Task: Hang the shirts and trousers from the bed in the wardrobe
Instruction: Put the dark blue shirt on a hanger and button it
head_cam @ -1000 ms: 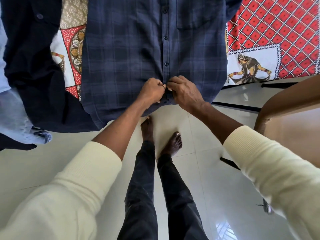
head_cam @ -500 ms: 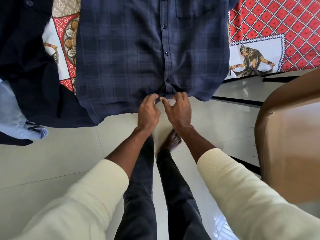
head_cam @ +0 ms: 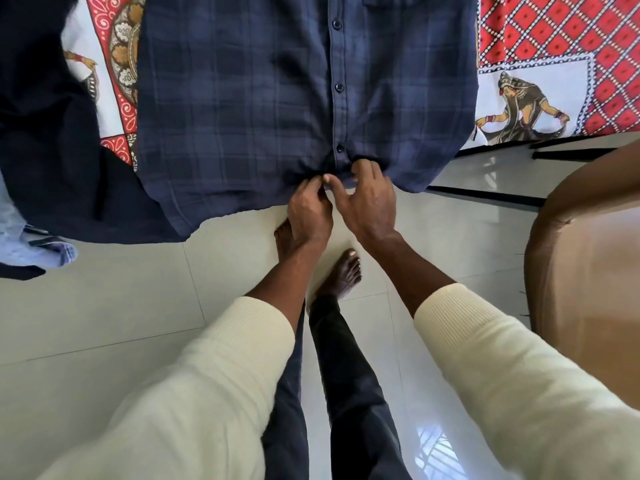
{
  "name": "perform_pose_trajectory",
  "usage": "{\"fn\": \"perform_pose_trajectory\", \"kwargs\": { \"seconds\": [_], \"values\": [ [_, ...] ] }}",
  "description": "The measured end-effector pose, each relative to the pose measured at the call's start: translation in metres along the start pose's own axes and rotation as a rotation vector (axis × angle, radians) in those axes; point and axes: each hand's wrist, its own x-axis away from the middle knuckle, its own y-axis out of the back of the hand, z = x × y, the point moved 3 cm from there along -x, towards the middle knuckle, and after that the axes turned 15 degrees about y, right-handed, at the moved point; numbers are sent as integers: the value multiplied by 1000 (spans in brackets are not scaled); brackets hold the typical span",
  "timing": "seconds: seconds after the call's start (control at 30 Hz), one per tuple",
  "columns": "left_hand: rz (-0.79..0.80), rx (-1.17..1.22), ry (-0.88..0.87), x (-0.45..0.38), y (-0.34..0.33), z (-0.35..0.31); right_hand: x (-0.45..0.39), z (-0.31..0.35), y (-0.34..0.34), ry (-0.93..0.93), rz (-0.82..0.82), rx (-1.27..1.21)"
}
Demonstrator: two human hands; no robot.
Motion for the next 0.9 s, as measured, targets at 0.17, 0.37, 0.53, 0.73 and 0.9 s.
{"fn": "perform_pose_trajectory", "kwargs": {
  "seconds": [0.17, 0.37, 0.53, 0.73, 0.9],
  "values": [
    [0, 101, 75, 2, -5, 1, -18, 6, -6, -55, 13, -60],
    [-2, 18, 43, 3, -7, 4, -1, -19, 13, -100, -19, -121],
    [-54, 47, 125, 4, -11, -6, 5, -27, 14, -175, -37, -190],
    [-85, 111, 270, 1, -22, -10, 16, -37, 1, -64, -86, -152],
    [-12, 40, 43, 4, -8, -2, 28, -37, -1, -234, -27, -290]
  ]
}}
